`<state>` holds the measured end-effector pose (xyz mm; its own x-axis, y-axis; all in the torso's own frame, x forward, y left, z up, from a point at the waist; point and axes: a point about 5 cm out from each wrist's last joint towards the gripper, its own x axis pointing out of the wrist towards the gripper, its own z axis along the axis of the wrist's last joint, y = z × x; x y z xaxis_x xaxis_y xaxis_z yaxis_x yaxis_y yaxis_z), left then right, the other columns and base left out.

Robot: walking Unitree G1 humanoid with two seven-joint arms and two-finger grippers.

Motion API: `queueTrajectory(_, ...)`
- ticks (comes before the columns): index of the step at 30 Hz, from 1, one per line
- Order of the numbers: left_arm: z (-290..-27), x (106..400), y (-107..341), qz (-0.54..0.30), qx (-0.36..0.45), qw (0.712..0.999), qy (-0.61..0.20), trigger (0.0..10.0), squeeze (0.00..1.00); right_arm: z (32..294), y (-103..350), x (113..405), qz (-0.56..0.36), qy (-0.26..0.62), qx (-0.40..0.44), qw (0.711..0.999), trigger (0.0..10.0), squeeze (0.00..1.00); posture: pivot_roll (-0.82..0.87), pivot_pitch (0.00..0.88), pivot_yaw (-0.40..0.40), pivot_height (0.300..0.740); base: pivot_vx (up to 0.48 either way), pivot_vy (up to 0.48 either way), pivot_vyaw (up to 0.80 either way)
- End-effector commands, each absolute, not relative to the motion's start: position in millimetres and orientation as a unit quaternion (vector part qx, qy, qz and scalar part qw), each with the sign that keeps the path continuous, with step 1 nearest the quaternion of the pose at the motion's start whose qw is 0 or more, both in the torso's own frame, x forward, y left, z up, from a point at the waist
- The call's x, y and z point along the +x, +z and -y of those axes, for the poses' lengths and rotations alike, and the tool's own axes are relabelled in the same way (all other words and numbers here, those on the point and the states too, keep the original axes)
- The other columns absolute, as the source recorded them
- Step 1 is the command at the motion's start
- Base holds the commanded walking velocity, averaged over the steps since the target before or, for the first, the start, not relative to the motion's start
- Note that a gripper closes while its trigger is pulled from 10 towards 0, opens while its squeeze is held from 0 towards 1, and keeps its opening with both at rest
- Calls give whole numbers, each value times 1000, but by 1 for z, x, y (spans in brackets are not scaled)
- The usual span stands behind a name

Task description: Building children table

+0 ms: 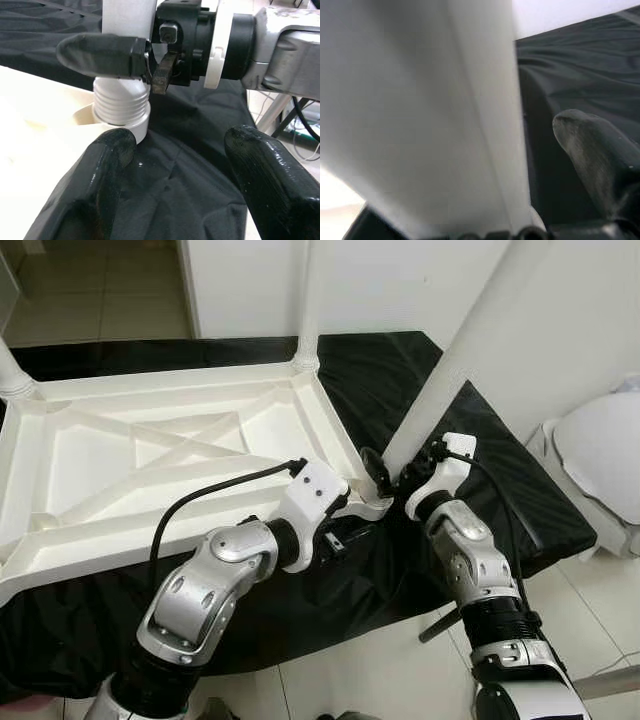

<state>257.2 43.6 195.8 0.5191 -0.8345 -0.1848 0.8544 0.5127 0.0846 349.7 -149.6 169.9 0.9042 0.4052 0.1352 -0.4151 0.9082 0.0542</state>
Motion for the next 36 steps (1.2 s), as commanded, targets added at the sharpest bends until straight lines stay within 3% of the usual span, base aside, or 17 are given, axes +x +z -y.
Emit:
queueTrajectory(1, -42, 258, 193, -67, 86, 875, -472, 10000, 0, 154, 171, 351, 59, 237, 42, 969, 10000, 0, -15, 102, -62, 740, 0, 0, 0)
queueTrajectory(8, -41, 258, 194, -66, 86, 875, -472, 10000, 0, 157, 173, 352, 58, 289, 27, 955, 10000, 0, -11, 102, -58, 740, 0, 0, 0)
queueTrajectory(9, -42, 259, 195, -66, 86, 876, -471, 10000, 0, 159, 175, 354, 61, 299, 17, 952, 6902, 0, -8, 101, -57, 740, 0, 0, 0)
queueTrajectory(10, -42, 259, 195, -66, 86, 876, -471, 10000, 0, 159, 175, 354, 61, 299, 17, 952, 6902, 0, -8, 101, -57, 740, 0, 0, 0)
queueTrajectory(11, -42, 259, 196, -65, 86, 877, -469, 10000, 0, 160, 175, 356, 61, 309, 7, 949, 0, 0, -7, 101, -56, 740, 0, 0, 0)
queueTrajectory(32, -49, 261, 199, -62, 79, 887, -450, 10000, 0, 157, 191, 376, 62, 366, -2, 929, 78, 0, 24, 85, -69, 740, 0, 0, 0)
queueTrajectory(33, -50, 262, 200, -61, 78, 887, -450, 10000, 0, 158, 192, 377, 60, 371, -10, 927, 10000, 0, 22, 85, -68, 740, 0, 0, 0)
queueTrajectory(36, -51, 262, 202, -60, 76, 886, -453, 10000, 0, 159, 189, 377, 42, 392, -31, 918, 10000, 0, 19, 87, -71, 740, 0, 0, 0)
